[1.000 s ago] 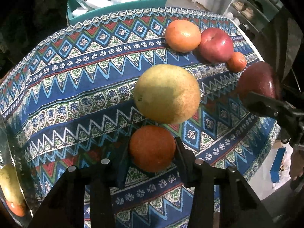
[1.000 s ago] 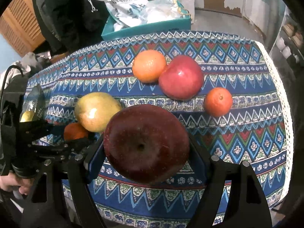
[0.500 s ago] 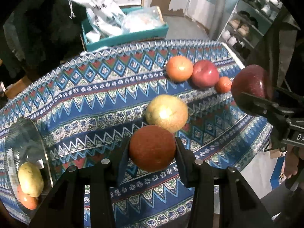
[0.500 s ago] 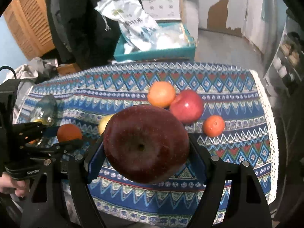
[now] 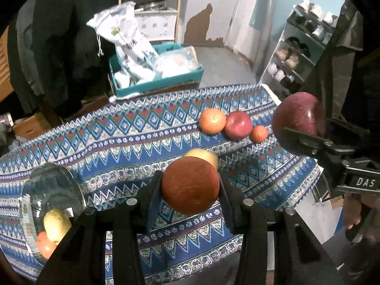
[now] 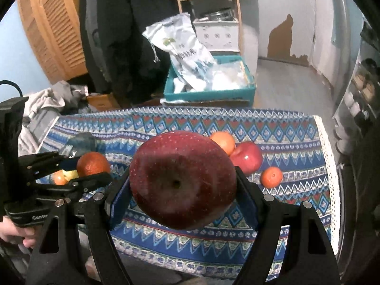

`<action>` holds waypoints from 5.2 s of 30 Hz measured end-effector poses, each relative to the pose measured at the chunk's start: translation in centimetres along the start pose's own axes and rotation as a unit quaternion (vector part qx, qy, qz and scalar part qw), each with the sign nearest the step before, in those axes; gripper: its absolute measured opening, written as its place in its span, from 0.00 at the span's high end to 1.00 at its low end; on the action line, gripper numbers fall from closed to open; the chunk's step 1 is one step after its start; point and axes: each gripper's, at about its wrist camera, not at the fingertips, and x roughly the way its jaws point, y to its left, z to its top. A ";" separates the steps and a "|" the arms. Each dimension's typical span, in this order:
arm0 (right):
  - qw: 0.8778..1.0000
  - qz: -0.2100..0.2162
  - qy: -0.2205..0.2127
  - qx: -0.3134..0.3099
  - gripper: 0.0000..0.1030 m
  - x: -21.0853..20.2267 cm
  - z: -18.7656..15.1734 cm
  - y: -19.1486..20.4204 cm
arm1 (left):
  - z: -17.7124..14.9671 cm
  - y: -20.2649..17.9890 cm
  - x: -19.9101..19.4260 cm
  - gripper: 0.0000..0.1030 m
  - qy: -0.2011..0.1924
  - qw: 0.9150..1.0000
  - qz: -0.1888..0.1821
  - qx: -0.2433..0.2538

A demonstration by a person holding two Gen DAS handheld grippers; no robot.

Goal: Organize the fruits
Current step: 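Close the left tool on the tangerine and lift it while the right tool lifts the red apple, then carry the tangerine over the glass bowl with the left tool while the right tool carries the apple there, then lower the tangerine into the bowl with the left tool while the right tool lowers the apple in, then open both tools and withdraw them from the glass bowl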

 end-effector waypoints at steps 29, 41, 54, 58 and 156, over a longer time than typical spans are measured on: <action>0.996 0.054 -0.039 -0.058 0.24 -1.0 5.1 9.7 | -0.9 7.2 -8.0 0.56 -0.073 0.995 0.026 -0.059; 0.994 0.081 -0.015 -0.067 0.24 2.5 6.5 14.8 | -2.4 13.2 -9.5 0.56 -0.081 0.989 0.044 -0.119; 0.989 0.109 0.025 -0.092 0.24 7.7 7.5 20.9 | -5.0 20.9 -9.1 0.56 -0.060 0.977 0.071 -0.194; 0.987 0.121 0.045 -0.095 0.24 10.3 7.6 22.5 | -5.7 23.2 -8.5 0.56 -0.049 0.972 0.090 -0.209; 0.994 0.038 0.073 -0.077 0.16 7.1 3.3 15.1 | -5.3 16.1 -6.0 0.22 0.011 0.983 0.110 -0.146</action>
